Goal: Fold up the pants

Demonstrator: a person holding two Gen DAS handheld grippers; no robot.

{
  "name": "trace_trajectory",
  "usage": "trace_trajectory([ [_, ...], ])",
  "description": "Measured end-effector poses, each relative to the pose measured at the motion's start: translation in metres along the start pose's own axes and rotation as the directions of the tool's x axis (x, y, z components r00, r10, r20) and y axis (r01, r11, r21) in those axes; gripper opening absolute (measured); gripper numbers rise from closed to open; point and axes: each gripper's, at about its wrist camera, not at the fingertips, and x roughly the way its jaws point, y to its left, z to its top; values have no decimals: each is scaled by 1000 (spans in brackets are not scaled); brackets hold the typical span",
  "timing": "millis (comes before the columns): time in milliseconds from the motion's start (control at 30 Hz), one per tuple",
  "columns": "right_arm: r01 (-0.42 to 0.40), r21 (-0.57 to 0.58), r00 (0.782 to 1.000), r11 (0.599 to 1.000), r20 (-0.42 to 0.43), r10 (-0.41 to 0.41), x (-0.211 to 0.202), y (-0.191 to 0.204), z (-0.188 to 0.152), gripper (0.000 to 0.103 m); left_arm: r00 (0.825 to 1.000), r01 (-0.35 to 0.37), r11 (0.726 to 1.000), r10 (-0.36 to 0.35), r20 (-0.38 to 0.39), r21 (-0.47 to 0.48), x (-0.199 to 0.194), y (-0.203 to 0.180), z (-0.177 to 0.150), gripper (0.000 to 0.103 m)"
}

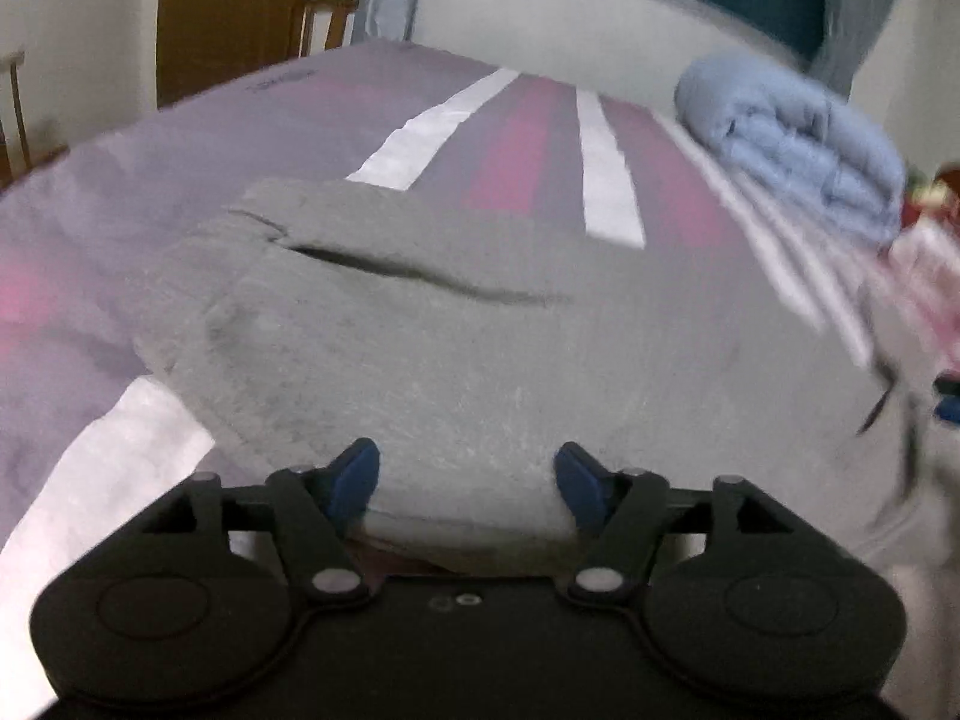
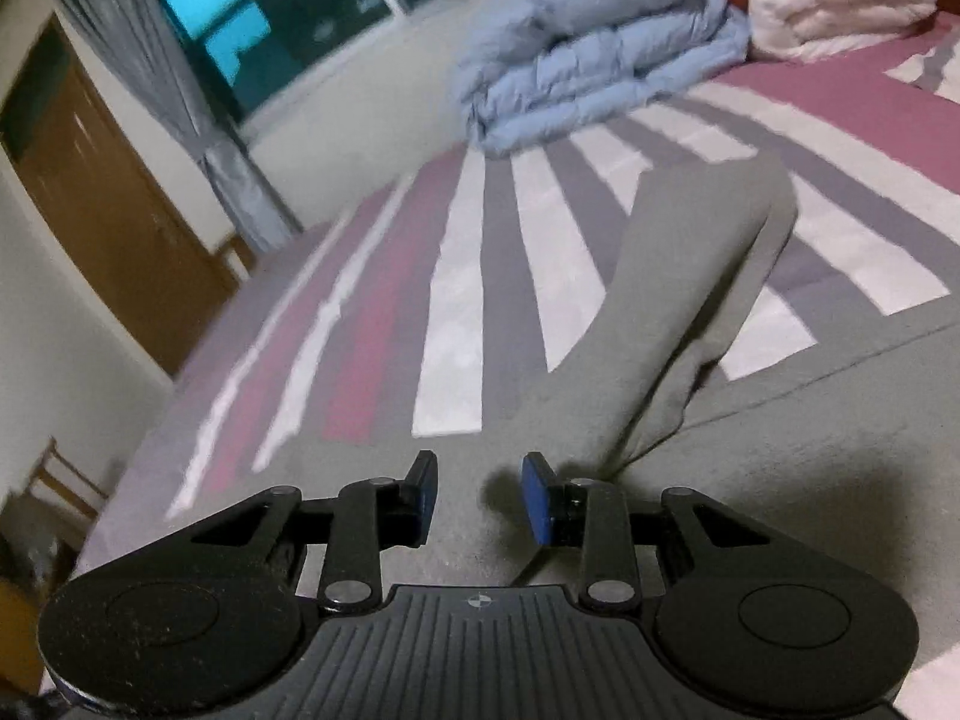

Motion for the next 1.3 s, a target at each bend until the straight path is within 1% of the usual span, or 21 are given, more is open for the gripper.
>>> trace_trajectory([
  [67, 31, -8, 998, 999, -46, -31, 8, 3, -7, 32, 999, -30, 999, 30, 18, 15, 1, -6, -6, 62],
  [133, 35, -13, 998, 999, -57, -35, 14, 6, -16, 32, 999, -36, 999, 36, 35, 3, 3, -6, -10, 64],
  [267, 88, -14, 993, 996, -83, -89, 31, 7, -21, 32, 996, -53, 999, 53, 69, 5, 4, -10, -17, 65],
  [300, 106, -25, 991, 994, -73, -108, 31, 7, -21, 32, 995, -54, 999, 53, 79, 6, 4, -10, -19, 65],
  [333, 117, -26, 991, 993, -67, -119, 29, 6, -21, 22, 995, -54, 999, 53, 86, 9, 5, -12, -19, 65],
  [367, 111, -14, 992, 994, -65, -111, 25, 2, -22, 3, 994, -54, 999, 52, 94, 10, 5, -12, -21, 65],
  [433, 111, 3, 993, 994, -36, -110, 11, -7, -26, 4, 993, -58, 998, 57, 105, 15, 3, -12, -22, 66],
  [567, 106, 51, 994, 993, 7, -107, -31, -27, -54, 3, 990, -67, 997, 64, 127, 24, 3, -13, -25, 66],
  [633, 113, 81, 994, 990, -2, -113, -45, -40, -77, 3, 989, -64, 998, 60, 133, 24, 2, -12, -27, 67],
  [700, 122, 108, 992, 987, -28, -119, -46, -54, -91, 0, 988, -63, 998, 59, 139, 23, 2, -12, -28, 67],
  [767, 81, 145, 997, 986, -5, -81, -55, -62, -91, 1, 987, -63, 998, 59, 147, 22, 2, -12, -29, 67],
  [800, 100, 132, 994, 986, 19, -103, -62, -61, -87, 2, 987, -63, 998, 59, 150, 22, 2, -12, -29, 67],
  [833, 129, 99, 989, 987, 55, -135, -69, -58, -82, 8, 986, -62, 998, 58, 154, 21, 2, -12, -30, 66],
  [867, 139, 76, 986, 987, 84, -145, -73, -56, -77, 34, 986, -61, 998, 57, 156, 21, 2, -12, -30, 67],
  [933, 153, 15, 979, 988, 133, -154, -76, -50, -62, 68, 986, -62, 998, 58, 159, 22, 2, -12, -31, 67],
  [1033, 199, -99, 969, 975, 168, -181, -66, -36, -42, 68, 985, -59, 998, 55, 162, 21, 2, -11, -31, 67],
  [1133, 285, -217, 954, 934, 155, -255, -37, -27, -23, 68, 985, -55, 998, 52, 163, 17, 2, -10, -32, 68],
  [1200, 314, -265, 948, 912, 138, -286, -22, -27, -17, 56, 985, -56, 998, 52, 162, 18, 2, -10, -32, 68],
  [1233, 328, -273, 944, 904, 122, -305, -16, -30, -15, 23, 985, -56, 998, 53, 163, 19, 2, -10, -32, 68],
  [1267, 319, -255, 948, 913, 101, -303, -15, -39, -16, 5, 985, -56, 998, 52, 163, 19, 2, -10, -32, 68],
  [1300, 301, -217, 953, 929, 95, -287, -18, -49, -19, 5, 985, -54, 998, 51, 163, 20, 2, -10, -32, 68],
])
